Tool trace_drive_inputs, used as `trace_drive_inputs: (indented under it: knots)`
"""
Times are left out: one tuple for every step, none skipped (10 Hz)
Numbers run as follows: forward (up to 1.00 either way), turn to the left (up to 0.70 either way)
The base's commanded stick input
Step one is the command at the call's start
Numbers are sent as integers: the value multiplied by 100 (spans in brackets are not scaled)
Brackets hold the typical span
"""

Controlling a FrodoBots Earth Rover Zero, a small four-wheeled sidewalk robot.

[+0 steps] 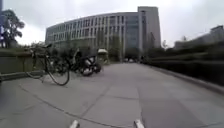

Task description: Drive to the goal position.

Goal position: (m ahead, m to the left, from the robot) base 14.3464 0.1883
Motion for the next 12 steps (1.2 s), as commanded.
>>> trace_drive_inputs:
  knots:
    - [85, -26]
    - [85, -1]
    - [85, 0]
    - [85, 0]
    - [85, 0]
    - [85, 0]
    - [85, 0]
    - [85, 0]
    - [85, 0]
    - [85, 0]
    - [85, 0]
    - [85, -34]
